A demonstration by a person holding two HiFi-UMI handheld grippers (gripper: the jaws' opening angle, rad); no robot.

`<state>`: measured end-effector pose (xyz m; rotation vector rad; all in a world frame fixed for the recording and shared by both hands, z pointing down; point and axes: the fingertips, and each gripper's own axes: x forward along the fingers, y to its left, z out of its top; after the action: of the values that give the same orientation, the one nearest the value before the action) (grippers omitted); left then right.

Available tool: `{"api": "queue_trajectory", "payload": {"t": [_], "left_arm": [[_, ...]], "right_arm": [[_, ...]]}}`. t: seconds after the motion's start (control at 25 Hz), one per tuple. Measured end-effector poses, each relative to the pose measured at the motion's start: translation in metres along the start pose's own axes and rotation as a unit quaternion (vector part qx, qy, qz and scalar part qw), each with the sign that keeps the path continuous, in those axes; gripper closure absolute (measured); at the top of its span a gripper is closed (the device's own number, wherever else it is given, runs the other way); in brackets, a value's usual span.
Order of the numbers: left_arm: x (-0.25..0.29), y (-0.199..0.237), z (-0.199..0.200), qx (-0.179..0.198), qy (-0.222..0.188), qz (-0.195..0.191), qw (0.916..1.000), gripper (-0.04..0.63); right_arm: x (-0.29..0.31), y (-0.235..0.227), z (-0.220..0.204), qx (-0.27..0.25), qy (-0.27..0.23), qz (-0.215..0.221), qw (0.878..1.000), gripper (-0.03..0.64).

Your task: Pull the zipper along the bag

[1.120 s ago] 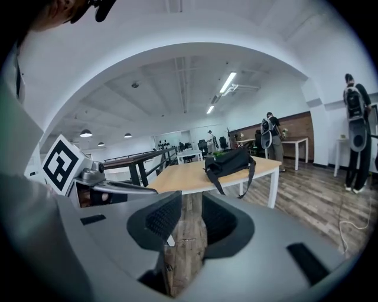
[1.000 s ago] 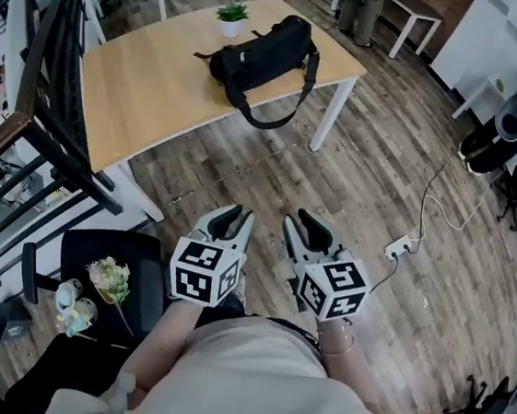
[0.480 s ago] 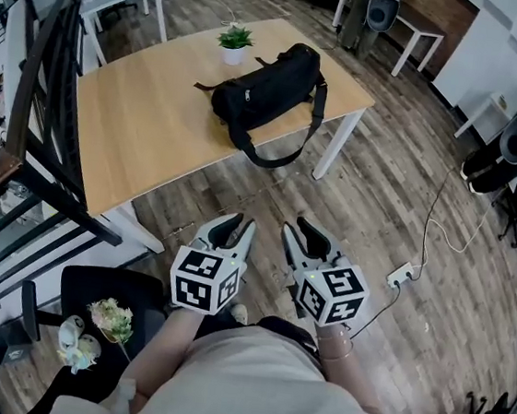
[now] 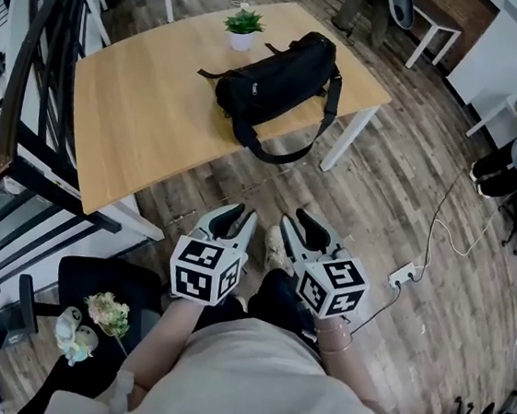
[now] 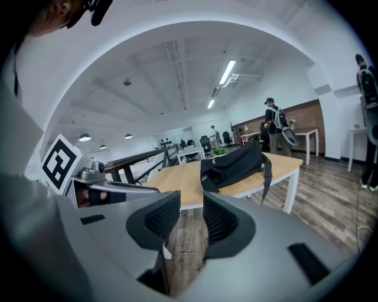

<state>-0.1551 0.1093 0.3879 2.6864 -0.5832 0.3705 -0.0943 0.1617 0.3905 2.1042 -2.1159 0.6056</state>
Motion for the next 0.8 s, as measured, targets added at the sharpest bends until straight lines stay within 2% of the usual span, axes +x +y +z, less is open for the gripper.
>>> {"api": "queue_trajectory", "payload": {"t": [0.24,0.8], "left_arm": [[0.046,0.029,0.030,-0.005,-0.014,0.027,0.9995,0.506],[0.170,0.097,0.103,-0.049,-0.041,0.112,0.9916,0.506]], "right_arm": [[0.051,-0.036,0.029,-0.010,-0.002,0.024,1.000,0.500],[0.182,-0.121,0.111,-0.062,0.019,0.121,0.990,0.499]]}}
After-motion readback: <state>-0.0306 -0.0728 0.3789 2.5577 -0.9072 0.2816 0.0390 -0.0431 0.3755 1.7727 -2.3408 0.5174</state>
